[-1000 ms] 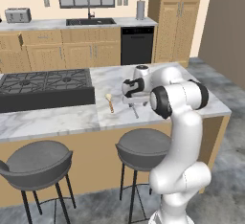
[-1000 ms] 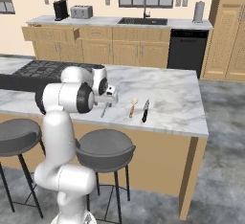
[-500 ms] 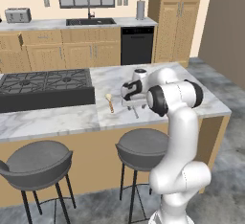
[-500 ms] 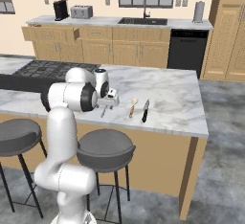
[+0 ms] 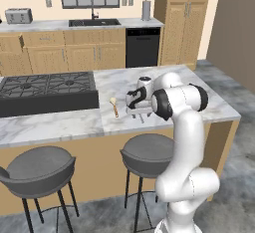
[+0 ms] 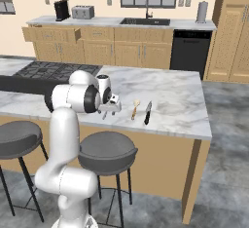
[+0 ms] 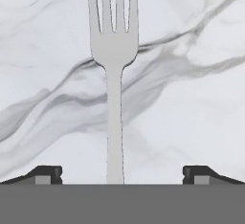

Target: Pick up the metallic utensils from the counter and place them in the open drawer. Make sure not to pick up any wooden utensils.

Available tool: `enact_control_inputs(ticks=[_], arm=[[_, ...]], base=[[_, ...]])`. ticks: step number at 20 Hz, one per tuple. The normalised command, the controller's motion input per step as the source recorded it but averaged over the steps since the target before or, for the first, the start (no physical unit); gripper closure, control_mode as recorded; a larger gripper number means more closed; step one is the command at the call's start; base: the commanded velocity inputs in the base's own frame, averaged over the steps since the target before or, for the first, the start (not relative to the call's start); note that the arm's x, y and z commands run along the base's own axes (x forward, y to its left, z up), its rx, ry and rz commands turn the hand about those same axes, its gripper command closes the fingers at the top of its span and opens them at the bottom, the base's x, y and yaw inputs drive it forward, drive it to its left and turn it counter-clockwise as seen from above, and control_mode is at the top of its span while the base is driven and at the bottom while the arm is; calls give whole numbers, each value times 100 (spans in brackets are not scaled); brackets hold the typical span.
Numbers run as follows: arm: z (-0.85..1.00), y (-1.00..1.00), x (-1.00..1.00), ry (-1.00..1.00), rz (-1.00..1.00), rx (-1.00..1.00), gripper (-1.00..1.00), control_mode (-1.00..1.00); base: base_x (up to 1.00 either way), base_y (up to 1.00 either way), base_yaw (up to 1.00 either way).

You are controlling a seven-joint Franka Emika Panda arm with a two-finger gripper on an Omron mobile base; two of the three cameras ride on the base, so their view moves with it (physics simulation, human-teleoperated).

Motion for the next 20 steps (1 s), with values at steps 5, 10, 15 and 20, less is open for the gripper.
enact_control_inputs(ticks=[5, 10, 15, 20], arm=[[-19, 1, 14, 3, 0, 0, -100, -100], [-25, 0, 3, 2, 0, 0, -100, -100], [-37, 0, 0, 7, 0, 2, 100, -100], [-32, 0, 0, 3, 0, 1, 100, -100]], base=[[0, 0, 0], [0, 0, 0], [0, 0, 0], [0, 0, 0]])
